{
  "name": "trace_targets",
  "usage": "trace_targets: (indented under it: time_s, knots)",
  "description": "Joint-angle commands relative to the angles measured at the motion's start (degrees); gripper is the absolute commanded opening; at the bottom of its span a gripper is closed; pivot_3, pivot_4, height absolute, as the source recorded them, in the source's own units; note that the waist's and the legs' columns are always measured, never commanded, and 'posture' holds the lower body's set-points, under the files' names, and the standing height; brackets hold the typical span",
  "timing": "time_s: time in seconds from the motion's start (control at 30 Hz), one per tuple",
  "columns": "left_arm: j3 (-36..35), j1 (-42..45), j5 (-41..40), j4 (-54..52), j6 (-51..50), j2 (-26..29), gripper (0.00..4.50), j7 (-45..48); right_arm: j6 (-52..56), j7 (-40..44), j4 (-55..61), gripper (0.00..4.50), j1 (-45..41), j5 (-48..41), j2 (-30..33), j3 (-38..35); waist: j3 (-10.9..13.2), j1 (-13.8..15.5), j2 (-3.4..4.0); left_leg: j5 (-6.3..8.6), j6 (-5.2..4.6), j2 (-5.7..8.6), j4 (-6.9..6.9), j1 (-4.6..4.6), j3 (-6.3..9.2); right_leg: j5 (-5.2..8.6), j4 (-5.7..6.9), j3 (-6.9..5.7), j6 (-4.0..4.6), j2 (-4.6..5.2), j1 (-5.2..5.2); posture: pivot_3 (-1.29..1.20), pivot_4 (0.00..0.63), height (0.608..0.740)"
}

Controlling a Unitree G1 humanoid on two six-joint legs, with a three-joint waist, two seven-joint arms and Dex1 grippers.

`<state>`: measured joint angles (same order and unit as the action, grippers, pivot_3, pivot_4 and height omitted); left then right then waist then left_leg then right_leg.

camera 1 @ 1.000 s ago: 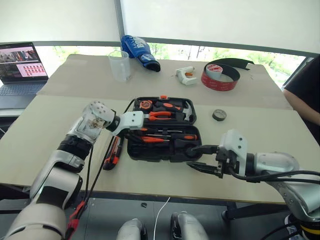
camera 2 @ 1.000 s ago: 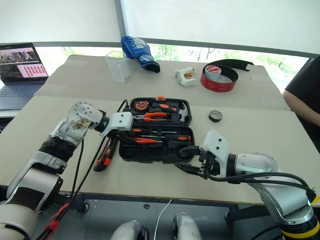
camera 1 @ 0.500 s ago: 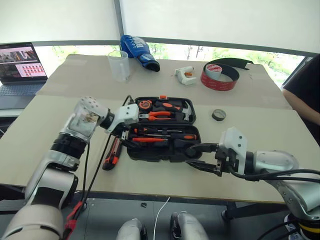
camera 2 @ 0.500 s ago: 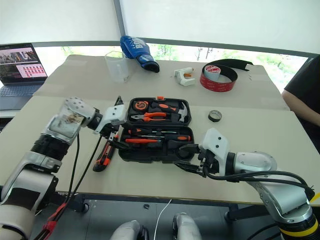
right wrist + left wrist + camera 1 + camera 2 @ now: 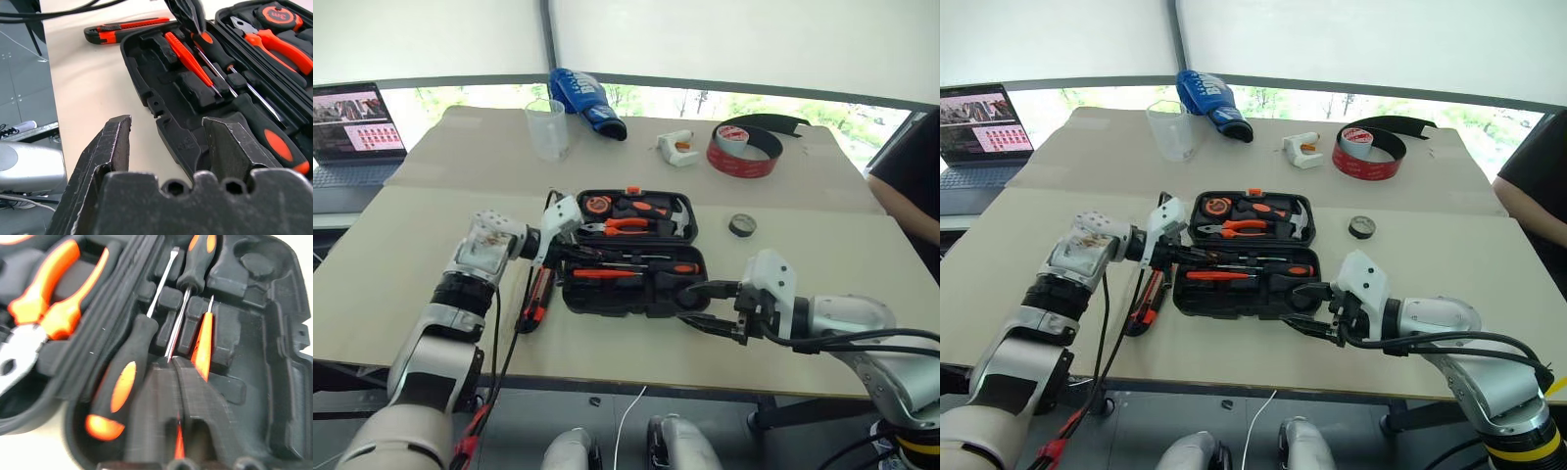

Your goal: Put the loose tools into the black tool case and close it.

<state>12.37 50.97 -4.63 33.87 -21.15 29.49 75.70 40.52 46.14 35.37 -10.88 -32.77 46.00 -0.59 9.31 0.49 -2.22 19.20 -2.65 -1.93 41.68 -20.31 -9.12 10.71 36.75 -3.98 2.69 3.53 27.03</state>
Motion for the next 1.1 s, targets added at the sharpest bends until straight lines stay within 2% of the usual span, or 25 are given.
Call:
trace_targets:
  time_s: [0.03,0.4,1.1]
  knots:
    - [0.6,-0.4,0.5,-2.0,0.6,-0.6,0.02,-1.1,-1.1,0.1,1.0,3.30,-0.8,0.0,0.0,-0.7,0.0,0.0,0.00,0.00,0.00,0.00,0.00,0.00,0.00,0.00,0.00,0.01,0.00,0.00,0.00,0.00,0.150,0.730]
    - [2.5,-3.4,1.7,-4.9,3.1,1.7,0.02,0.3,-1.0,-0.5,1.4,3.30,-0.1,0.0,-0.6,-0.5,0.0,0.0,0.01,0.00,0.00,0.00,0.01,0.03,-0.01,0.00,0.01,0.03,0.00,0.01,0.00,0.00,0.150,0.730]
    - [1.7,-9.9,2.0,-11.6,6.3,3.2,0.02,-4.8,-1.0,-0.8,0.2,3.30,-0.7,0.6,-2.0,0.2,-0.1,0.1,0.01,0.00,0.01,0.00,0.01,0.11,-0.04,0.00,0.02,0.06,0.00,0.01,-0.07,0.00,0.150,0.730]
